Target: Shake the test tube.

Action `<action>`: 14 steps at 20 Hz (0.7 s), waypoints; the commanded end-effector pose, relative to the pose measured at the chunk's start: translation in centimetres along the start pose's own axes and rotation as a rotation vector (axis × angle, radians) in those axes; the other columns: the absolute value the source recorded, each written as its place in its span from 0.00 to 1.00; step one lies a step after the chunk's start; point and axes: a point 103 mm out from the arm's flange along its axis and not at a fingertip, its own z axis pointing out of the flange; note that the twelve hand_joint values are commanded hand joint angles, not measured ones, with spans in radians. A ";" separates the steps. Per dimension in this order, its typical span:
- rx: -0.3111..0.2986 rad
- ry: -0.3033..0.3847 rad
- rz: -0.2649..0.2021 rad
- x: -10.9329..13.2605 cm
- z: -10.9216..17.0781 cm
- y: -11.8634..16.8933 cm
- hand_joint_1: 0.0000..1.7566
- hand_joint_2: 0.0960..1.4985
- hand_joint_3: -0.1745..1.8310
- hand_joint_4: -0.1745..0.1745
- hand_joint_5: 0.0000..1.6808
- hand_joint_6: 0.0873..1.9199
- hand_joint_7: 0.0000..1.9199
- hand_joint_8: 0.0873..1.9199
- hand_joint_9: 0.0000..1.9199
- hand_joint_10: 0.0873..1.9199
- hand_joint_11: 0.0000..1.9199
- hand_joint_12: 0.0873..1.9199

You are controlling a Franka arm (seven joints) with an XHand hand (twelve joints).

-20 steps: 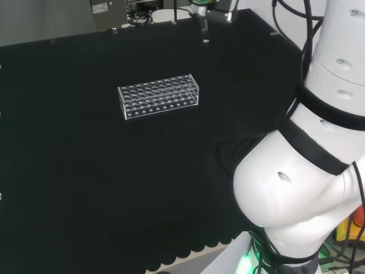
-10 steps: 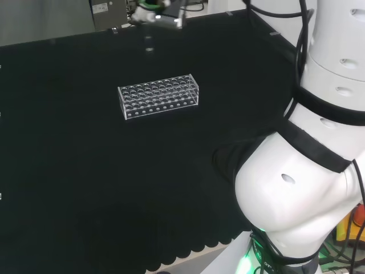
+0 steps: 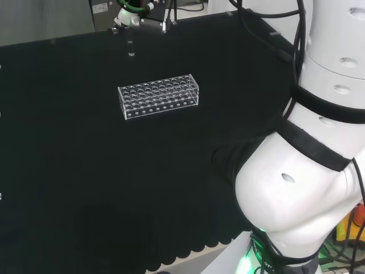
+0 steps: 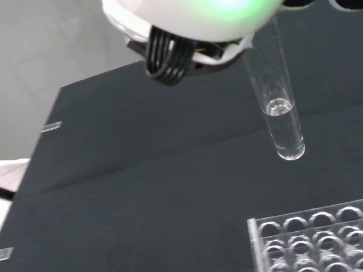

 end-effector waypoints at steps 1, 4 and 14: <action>-0.039 -0.061 0.107 -4.6 -1.1 0.9 0.70 0.39 0.40 0.00 0.82 0.20 0.91 0.21 0.85 0.23 0.67 0.42; -0.061 -0.103 0.162 -8.1 -2.3 1.3 0.70 0.39 0.40 0.00 0.82 0.20 0.91 0.21 0.85 0.23 0.67 0.42; -0.110 -0.160 0.297 -18.4 -5.9 0.7 0.70 0.39 0.40 0.00 0.82 0.20 0.91 0.21 0.85 0.23 0.67 0.42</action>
